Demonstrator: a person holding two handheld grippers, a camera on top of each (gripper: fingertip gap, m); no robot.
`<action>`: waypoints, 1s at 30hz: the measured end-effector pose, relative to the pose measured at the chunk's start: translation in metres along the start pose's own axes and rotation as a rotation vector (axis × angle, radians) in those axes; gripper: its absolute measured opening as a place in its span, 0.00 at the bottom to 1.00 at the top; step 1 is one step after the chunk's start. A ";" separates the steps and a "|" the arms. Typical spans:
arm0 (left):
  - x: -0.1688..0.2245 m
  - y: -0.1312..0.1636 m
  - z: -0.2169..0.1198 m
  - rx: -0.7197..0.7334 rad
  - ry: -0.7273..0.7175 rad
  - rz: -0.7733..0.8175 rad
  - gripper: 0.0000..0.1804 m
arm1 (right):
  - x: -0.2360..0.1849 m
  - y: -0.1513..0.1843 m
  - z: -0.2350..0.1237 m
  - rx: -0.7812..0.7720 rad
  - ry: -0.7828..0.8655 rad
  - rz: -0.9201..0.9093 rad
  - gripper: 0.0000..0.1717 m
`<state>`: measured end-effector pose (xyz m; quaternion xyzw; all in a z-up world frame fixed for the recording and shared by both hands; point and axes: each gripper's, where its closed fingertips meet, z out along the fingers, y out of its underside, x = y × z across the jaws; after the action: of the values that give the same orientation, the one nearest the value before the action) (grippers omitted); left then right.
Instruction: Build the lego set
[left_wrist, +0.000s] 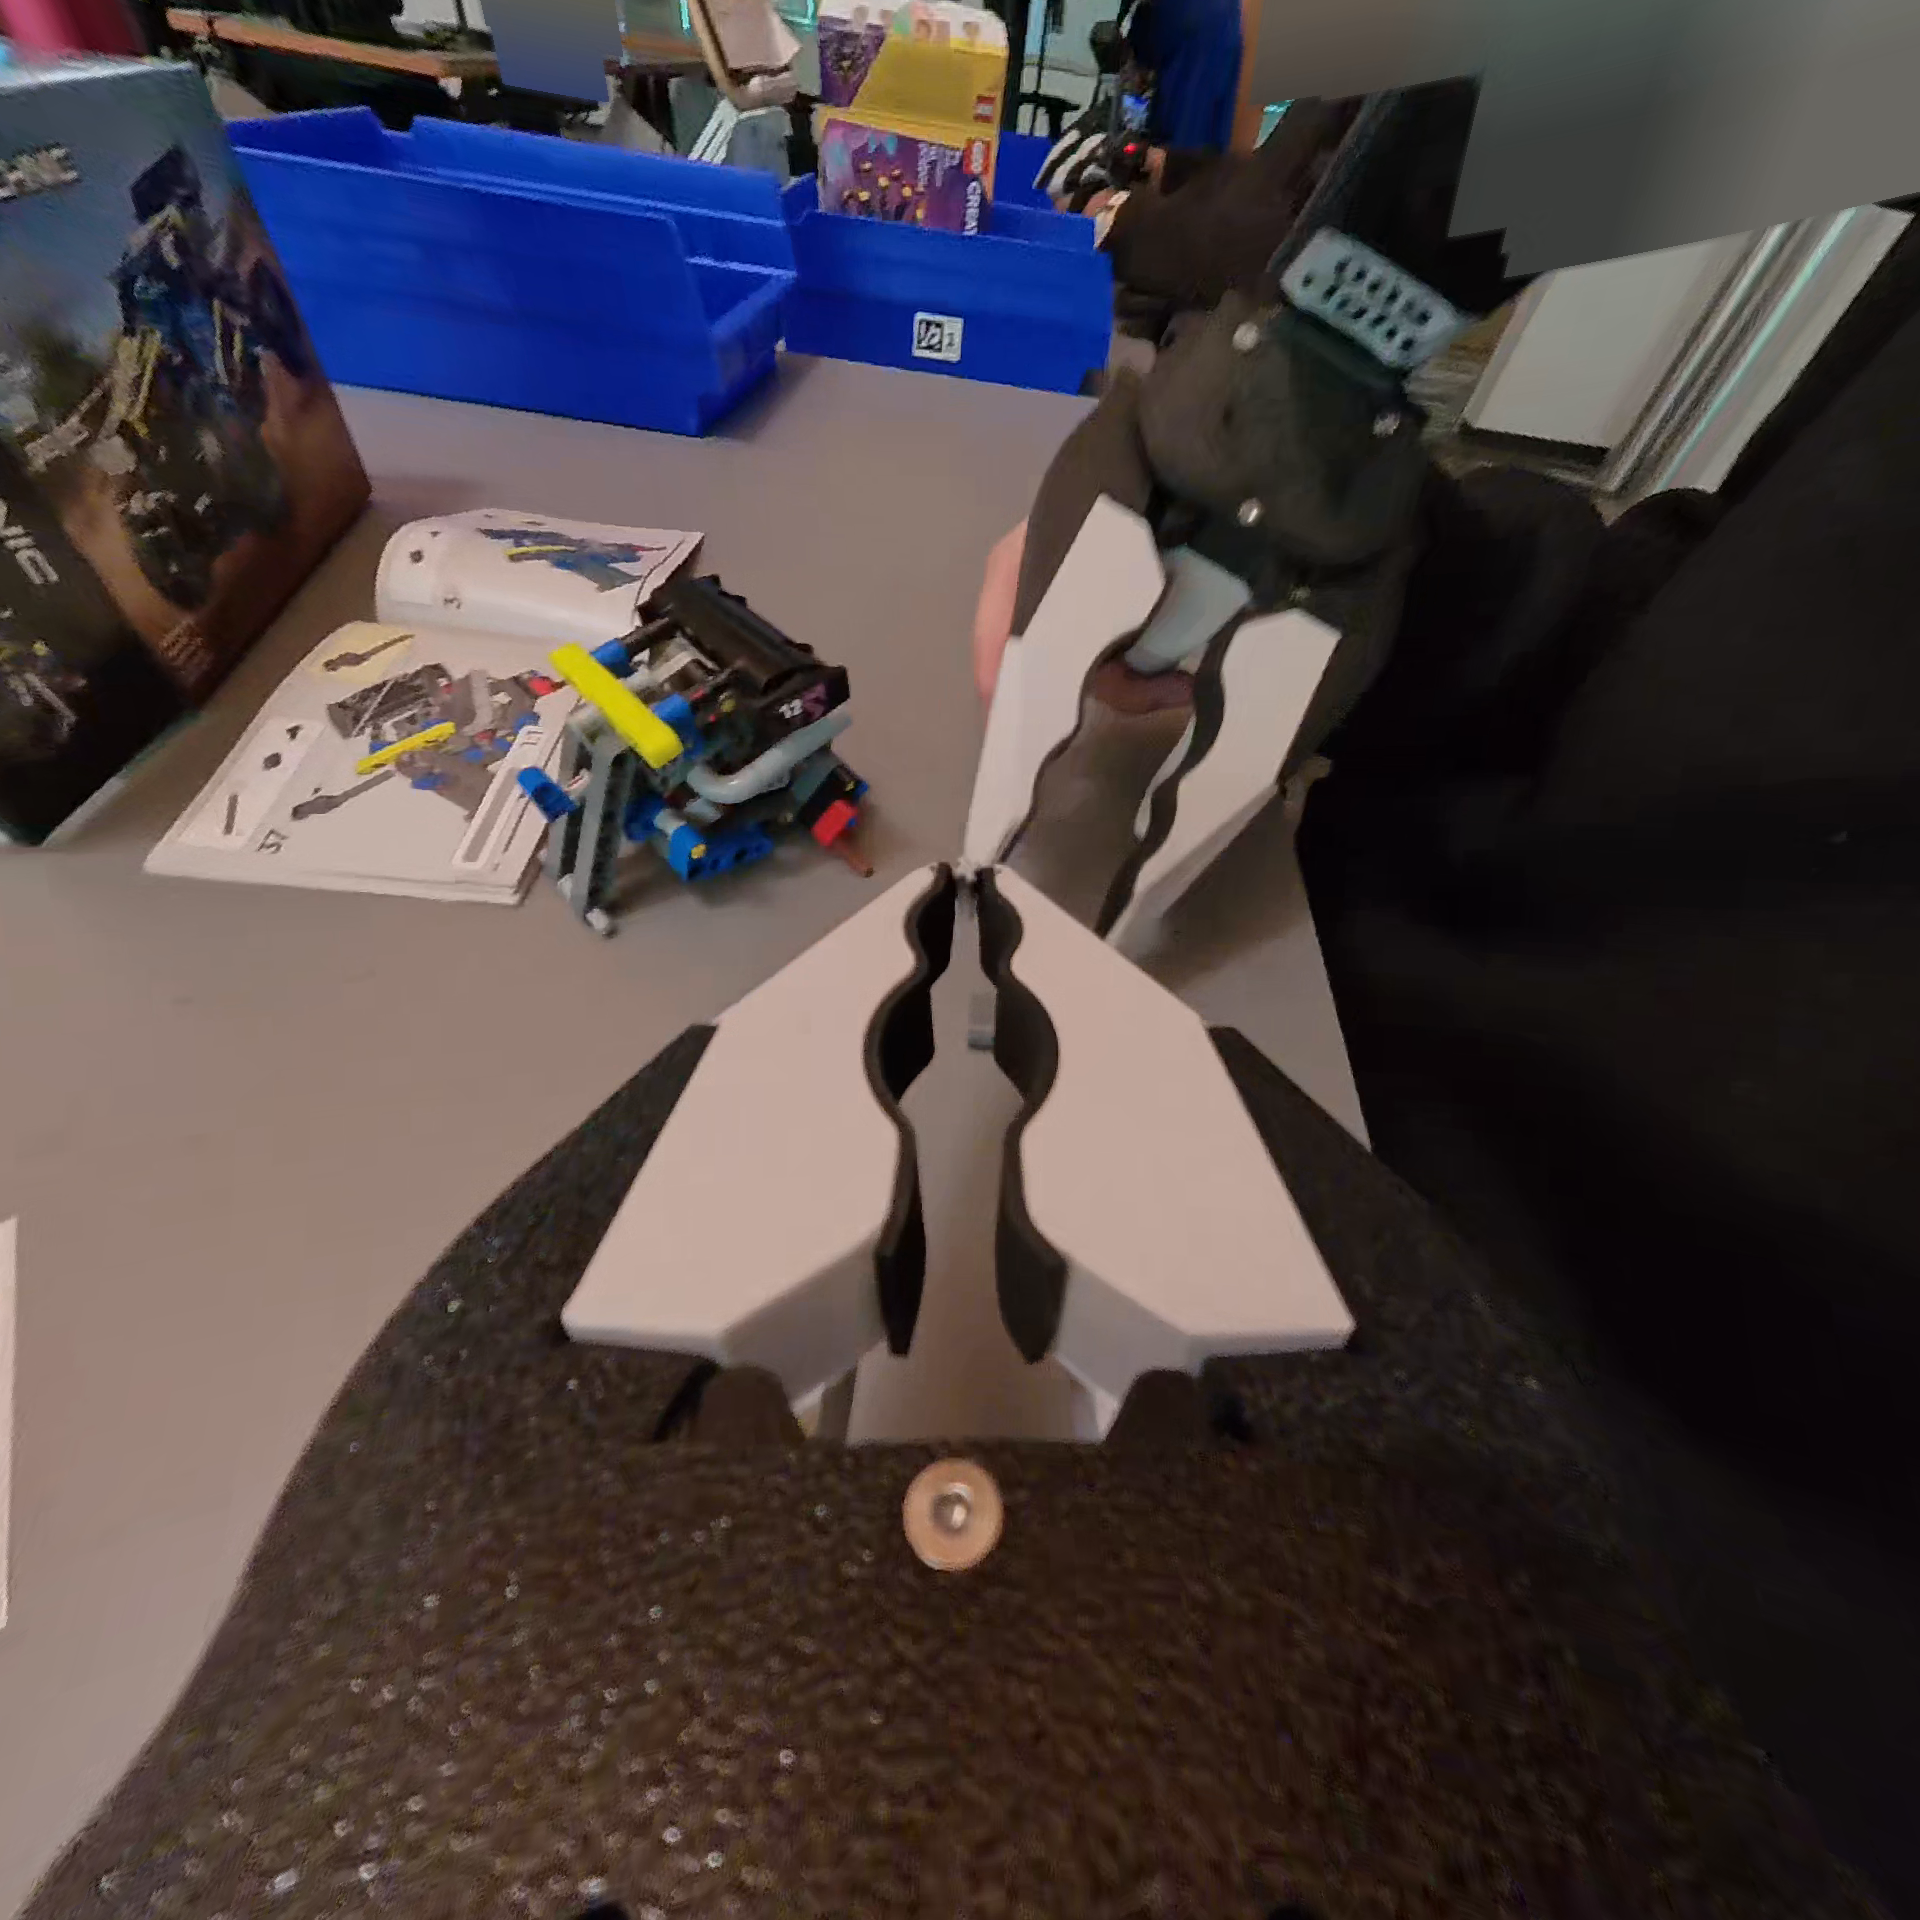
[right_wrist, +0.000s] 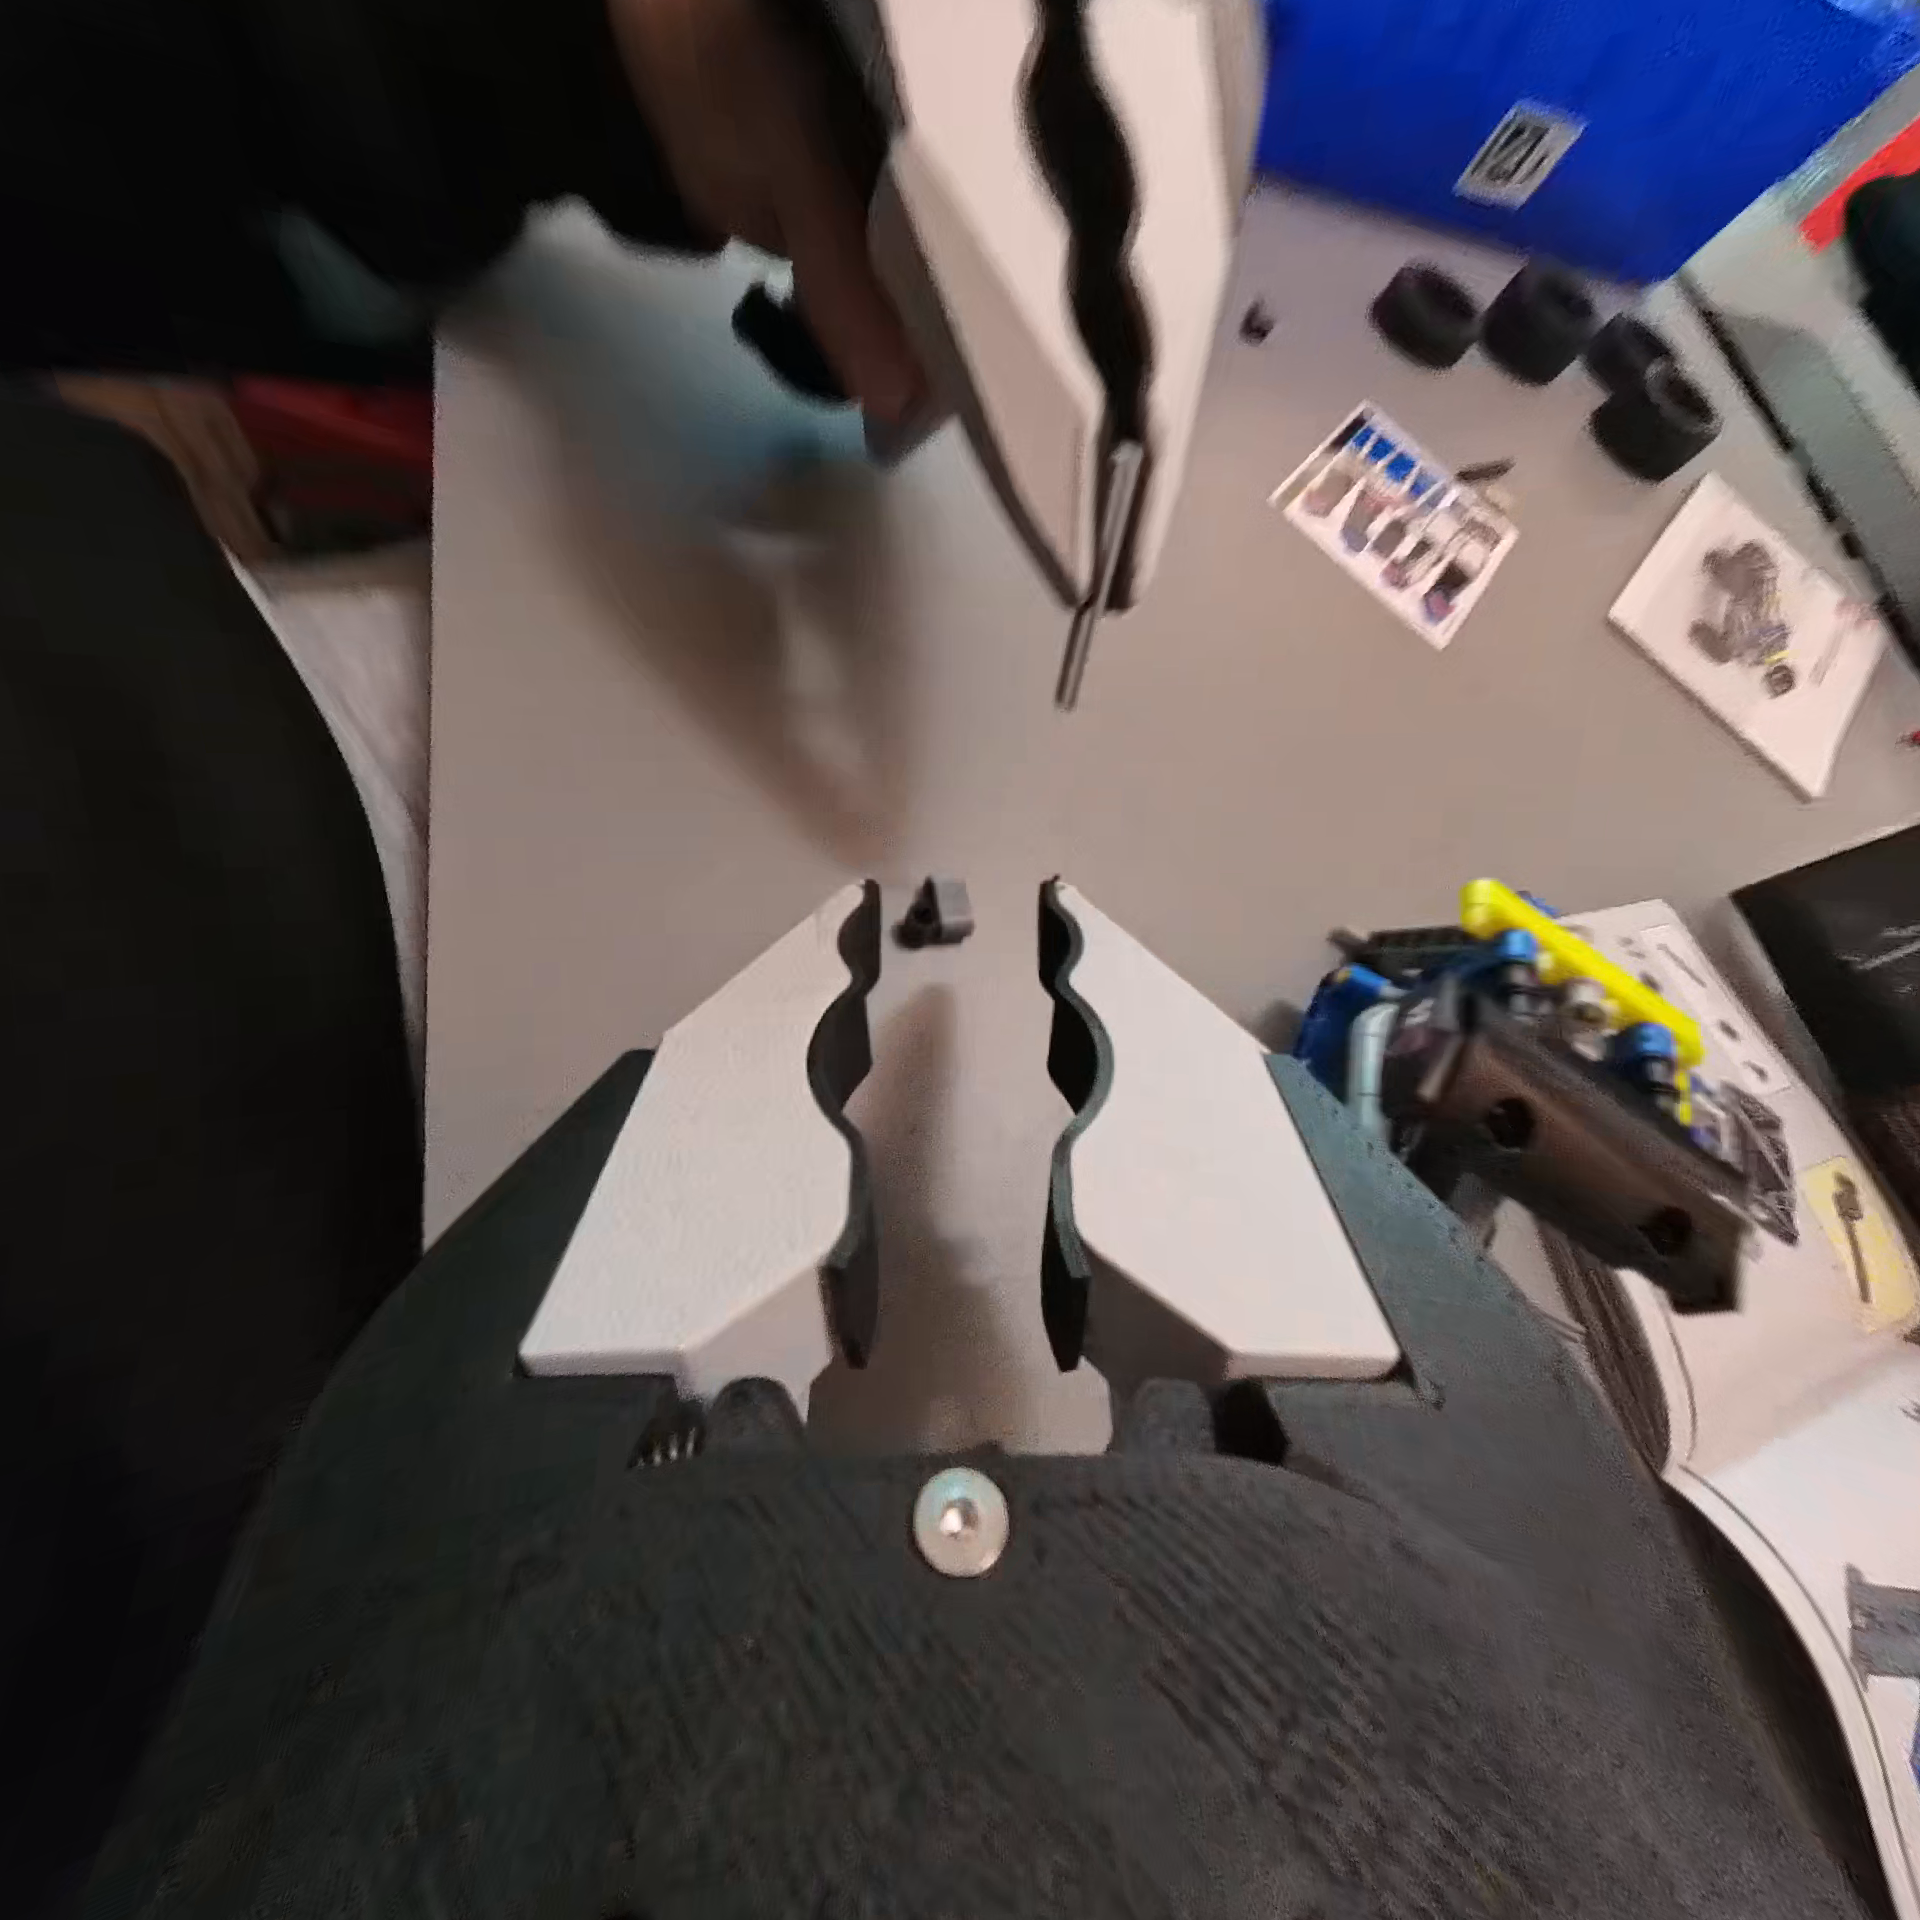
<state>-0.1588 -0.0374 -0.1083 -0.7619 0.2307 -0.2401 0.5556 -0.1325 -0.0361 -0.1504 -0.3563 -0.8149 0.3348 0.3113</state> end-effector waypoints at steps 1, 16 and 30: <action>0.001 -0.001 0.000 0.010 0.004 0.011 0.01 | -0.004 0.007 0.005 -0.039 -0.016 -0.014 0.18; 0.004 0.021 0.000 -0.123 -0.061 0.157 0.01 | 0.002 0.009 0.022 -0.014 -0.048 0.282 0.08; -0.001 0.033 -0.005 -0.201 -0.101 0.138 0.01 | -0.001 0.011 0.020 -0.058 -0.016 0.161 0.07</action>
<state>-0.1655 -0.0501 -0.1387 -0.8072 0.2773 -0.1383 0.5025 -0.1430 -0.0374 -0.1707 -0.4268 -0.7954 0.3380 0.2665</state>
